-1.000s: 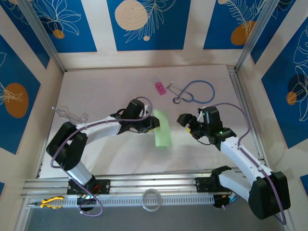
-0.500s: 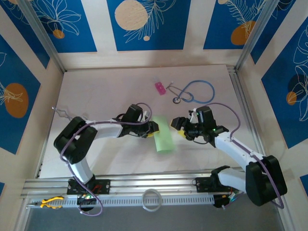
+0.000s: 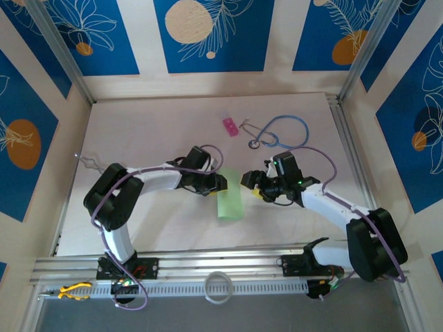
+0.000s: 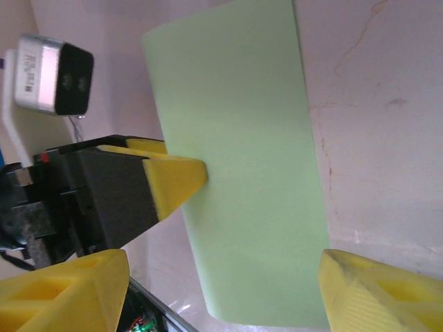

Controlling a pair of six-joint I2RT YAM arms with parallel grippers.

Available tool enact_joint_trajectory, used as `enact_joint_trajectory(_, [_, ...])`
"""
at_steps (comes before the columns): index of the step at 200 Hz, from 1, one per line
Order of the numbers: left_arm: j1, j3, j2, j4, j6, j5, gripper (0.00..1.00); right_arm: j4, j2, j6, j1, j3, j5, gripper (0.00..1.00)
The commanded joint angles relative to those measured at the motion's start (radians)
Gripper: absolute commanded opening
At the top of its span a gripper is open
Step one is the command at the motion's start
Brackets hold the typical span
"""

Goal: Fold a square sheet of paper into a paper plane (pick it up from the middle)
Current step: First fold the square sheet of paper in half at the center of the table.

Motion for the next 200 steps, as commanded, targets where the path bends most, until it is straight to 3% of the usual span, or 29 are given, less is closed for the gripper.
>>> enact_joint_trajectory(1, [0.005,0.037,0.015,-0.104,0.081,-0.049,0.43,-0.024,0.032,-0.027,0.012,0.035,0.026,0.73])
enact_joint_trajectory(75, [0.003,0.060,-0.028,-0.188,0.118,-0.126,0.56,0.020,0.104,-0.006,0.042,0.044,0.007,0.73])
enact_joint_trajectory(127, [0.004,0.031,-0.077,-0.222,0.110,-0.236,0.55,0.030,0.133,0.003,0.053,0.054,0.003,0.71])
enact_joint_trajectory(200, [0.004,0.048,-0.021,-0.237,0.141,-0.217,0.54,0.036,0.145,0.017,0.068,0.053,0.014,0.71])
